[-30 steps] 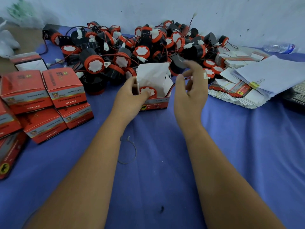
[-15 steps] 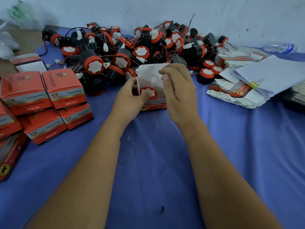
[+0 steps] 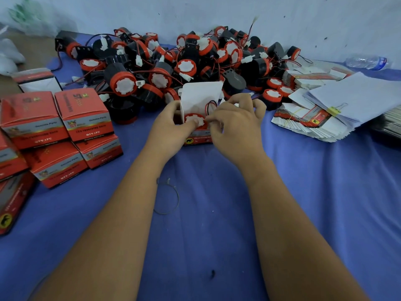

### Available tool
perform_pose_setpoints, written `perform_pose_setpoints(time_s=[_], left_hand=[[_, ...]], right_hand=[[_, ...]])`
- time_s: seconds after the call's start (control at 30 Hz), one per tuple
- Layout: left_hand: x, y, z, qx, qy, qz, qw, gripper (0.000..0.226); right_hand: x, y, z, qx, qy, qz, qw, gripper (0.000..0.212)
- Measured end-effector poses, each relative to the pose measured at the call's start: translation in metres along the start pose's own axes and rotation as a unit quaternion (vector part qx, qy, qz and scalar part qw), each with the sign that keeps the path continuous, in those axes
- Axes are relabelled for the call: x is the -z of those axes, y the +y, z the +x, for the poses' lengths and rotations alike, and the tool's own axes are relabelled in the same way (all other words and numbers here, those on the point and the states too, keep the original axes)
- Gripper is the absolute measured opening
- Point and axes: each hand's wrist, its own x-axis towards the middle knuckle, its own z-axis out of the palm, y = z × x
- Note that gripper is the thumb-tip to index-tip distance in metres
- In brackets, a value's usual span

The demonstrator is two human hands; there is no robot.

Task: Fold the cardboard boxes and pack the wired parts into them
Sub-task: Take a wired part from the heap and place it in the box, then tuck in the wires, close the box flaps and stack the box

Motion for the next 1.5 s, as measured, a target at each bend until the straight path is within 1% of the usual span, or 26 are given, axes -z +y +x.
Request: perform_pose_setpoints(time_s=[0.07,0.2,0.3,0.37,0.43,0.6,0.67,0.7,0.77,0.8,0.87,0.93,1.0,1.03,1.1,1.13,1.2,1.3,1.33,1.37,1.43,1.5], left_hand=[[0.000,0.000,0.000,0.001,0.001,0.004,1.000,0.026],[0.000,0.001,0.000,-0.001,0.012,0.009,1.000,0.026],[-0.003,0.001,-0.001,-0.012,0.017,0.015,1.000,0.041],[-0.005,0.002,-0.002,-0.019,0.022,0.020,0.999,0.048],[-0.005,0.002,-0.002,-0.021,0.027,0.023,0.999,0.048],[-0.005,0.002,-0.002,-0.017,0.030,0.024,0.999,0.030],[-0.005,0.003,-0.002,-0.015,0.029,0.019,0.999,0.031],[-0.005,0.003,-0.003,-0.014,0.030,0.020,0.999,0.036],[-0.004,0.004,-0.003,-0.011,0.031,0.022,0.999,0.047],[-0.005,0.004,-0.004,-0.012,0.031,0.025,0.999,0.050],[-0.005,0.005,-0.004,-0.020,0.030,0.027,0.999,0.049],[-0.005,0.005,-0.005,-0.023,0.029,0.021,0.999,0.049],[-0.005,0.005,-0.005,-0.027,0.024,0.020,0.999,0.047],[-0.005,0.005,-0.005,-0.030,0.021,0.023,0.999,0.047],[-0.005,0.006,-0.004,-0.035,0.017,0.028,0.999,0.046],[-0.005,0.006,-0.004,-0.036,0.017,0.028,0.999,0.046],[-0.005,0.007,-0.004,-0.029,0.018,0.012,0.999,0.043],[-0.008,0.007,-0.004,0.002,0.029,-0.039,0.999,0.032],[-0.009,0.007,-0.004,0.000,0.037,-0.029,0.999,0.027],[-0.010,0.007,-0.004,-0.005,0.045,-0.012,0.999,0.023],[-0.012,0.006,-0.004,-0.015,0.060,0.011,0.998,0.021],[-0.013,0.005,-0.002,-0.012,0.068,0.011,0.998,0.021]], right_hand=[[0.002,-0.004,0.000,-0.007,-0.011,-0.008,1.000,0.025],[0.005,-0.007,0.000,-0.023,-0.023,-0.014,0.999,0.044],[0.007,-0.006,-0.001,-0.024,-0.029,-0.010,0.999,0.051],[0.008,-0.008,0.000,-0.021,-0.041,-0.027,0.999,0.048],[0.006,-0.008,-0.001,-0.017,-0.047,-0.044,0.998,0.041],[0.002,-0.006,-0.002,-0.018,-0.015,-0.022,0.999,0.039],[0.003,-0.006,-0.002,-0.015,-0.002,0.000,1.000,0.034],[0.004,-0.007,-0.001,-0.017,0.004,0.017,1.000,0.028],[0.004,-0.007,-0.001,-0.032,0.031,0.073,0.996,0.011],[0.003,-0.007,0.000,-0.043,0.040,0.110,0.992,0.011],[0.002,-0.007,0.001,-0.068,0.039,0.184,0.980,0.031],[0.001,-0.009,0.003,-0.086,0.049,0.236,0.967,0.039],[0.000,-0.010,0.003,-0.098,0.056,0.272,0.956,0.035],[-0.001,-0.010,0.002,-0.100,0.045,0.283,0.953,0.030],[-0.003,-0.010,0.000,-0.101,0.001,0.300,0.949,0.019],[-0.004,-0.010,-0.001,-0.106,-0.016,0.301,0.947,0.018],[-0.004,-0.009,0.000,-0.135,-0.020,0.318,0.938,0.019],[-0.001,-0.006,0.003,-0.208,-0.026,0.391,0.896,0.024],[-0.001,-0.005,0.004,-0.212,-0.025,0.398,0.892,0.025],[0.000,-0.004,0.005,-0.206,-0.020,0.389,0.897,0.025],[-0.001,-0.004,0.005,-0.200,-0.012,0.383,0.902,0.025],[-0.003,-0.004,0.006,-0.220,-0.008,0.394,0.892,0.029]])
